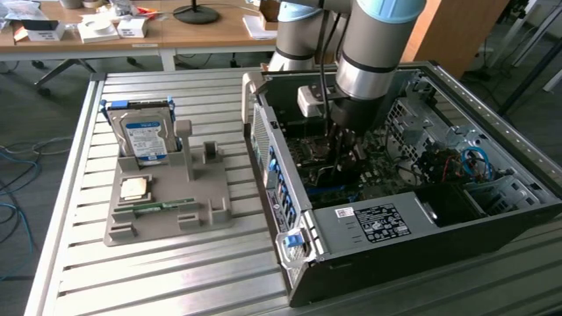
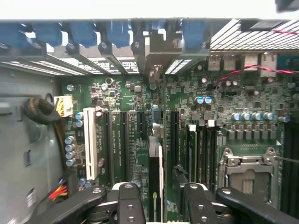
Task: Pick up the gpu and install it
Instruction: 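Insert the gpu into the slot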
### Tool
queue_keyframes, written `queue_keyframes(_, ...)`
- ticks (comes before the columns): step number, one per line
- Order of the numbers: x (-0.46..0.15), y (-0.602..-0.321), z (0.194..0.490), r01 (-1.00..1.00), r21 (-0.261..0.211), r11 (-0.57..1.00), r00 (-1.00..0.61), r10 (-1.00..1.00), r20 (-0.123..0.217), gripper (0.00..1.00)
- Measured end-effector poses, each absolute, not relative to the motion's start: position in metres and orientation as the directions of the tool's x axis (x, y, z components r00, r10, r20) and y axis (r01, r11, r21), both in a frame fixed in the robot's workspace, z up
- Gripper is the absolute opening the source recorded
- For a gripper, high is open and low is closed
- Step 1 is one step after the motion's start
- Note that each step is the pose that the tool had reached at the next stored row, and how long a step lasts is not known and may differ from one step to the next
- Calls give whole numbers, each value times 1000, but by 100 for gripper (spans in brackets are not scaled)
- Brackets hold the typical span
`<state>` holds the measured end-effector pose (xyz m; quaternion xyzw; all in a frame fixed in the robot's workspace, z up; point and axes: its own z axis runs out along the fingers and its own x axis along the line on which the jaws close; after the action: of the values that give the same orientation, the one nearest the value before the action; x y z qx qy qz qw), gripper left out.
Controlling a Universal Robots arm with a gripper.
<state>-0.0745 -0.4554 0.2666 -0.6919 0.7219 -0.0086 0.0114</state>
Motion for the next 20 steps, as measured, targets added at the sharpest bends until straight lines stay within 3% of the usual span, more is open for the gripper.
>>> queue_keyframes(20, -74, -455, 326, -999, -28, 43, -42, -999, -10, 40)
